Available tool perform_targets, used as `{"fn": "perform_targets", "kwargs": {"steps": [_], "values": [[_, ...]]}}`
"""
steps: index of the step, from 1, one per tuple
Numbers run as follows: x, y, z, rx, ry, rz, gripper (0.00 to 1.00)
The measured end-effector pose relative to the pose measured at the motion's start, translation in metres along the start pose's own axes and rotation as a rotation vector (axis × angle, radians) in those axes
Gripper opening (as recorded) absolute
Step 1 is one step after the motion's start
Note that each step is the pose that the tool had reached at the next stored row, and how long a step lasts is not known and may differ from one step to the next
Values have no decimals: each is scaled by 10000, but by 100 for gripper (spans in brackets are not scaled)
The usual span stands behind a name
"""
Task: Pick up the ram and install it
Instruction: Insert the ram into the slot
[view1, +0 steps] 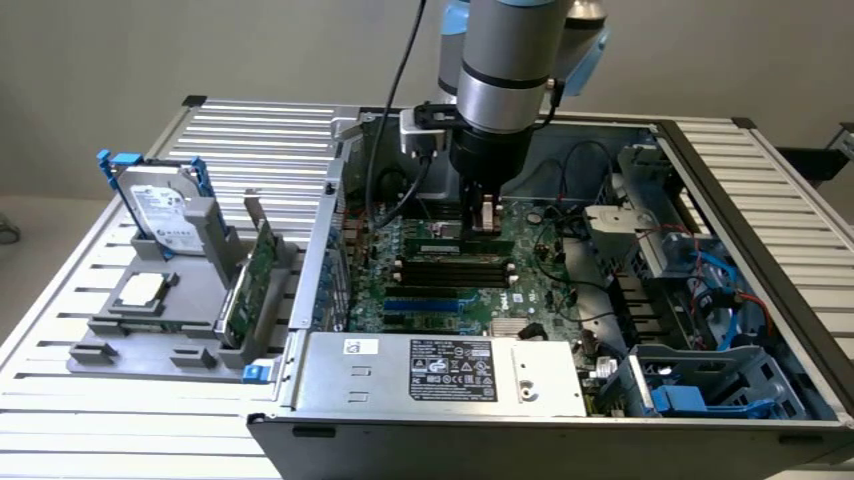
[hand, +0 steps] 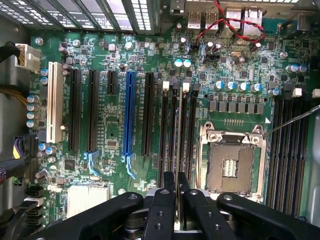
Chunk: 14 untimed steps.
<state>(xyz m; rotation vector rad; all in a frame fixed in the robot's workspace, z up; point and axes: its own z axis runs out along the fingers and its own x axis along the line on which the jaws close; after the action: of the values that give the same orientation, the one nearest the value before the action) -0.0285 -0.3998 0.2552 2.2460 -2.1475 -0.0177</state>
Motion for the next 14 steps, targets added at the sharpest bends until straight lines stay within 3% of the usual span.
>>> {"fn": "perform_targets", "kwargs": {"steps": [6, 14], "values": [[0, 0, 2, -1, -2, 0, 14], [37, -1, 68, -46, -76, -4, 14]]}}
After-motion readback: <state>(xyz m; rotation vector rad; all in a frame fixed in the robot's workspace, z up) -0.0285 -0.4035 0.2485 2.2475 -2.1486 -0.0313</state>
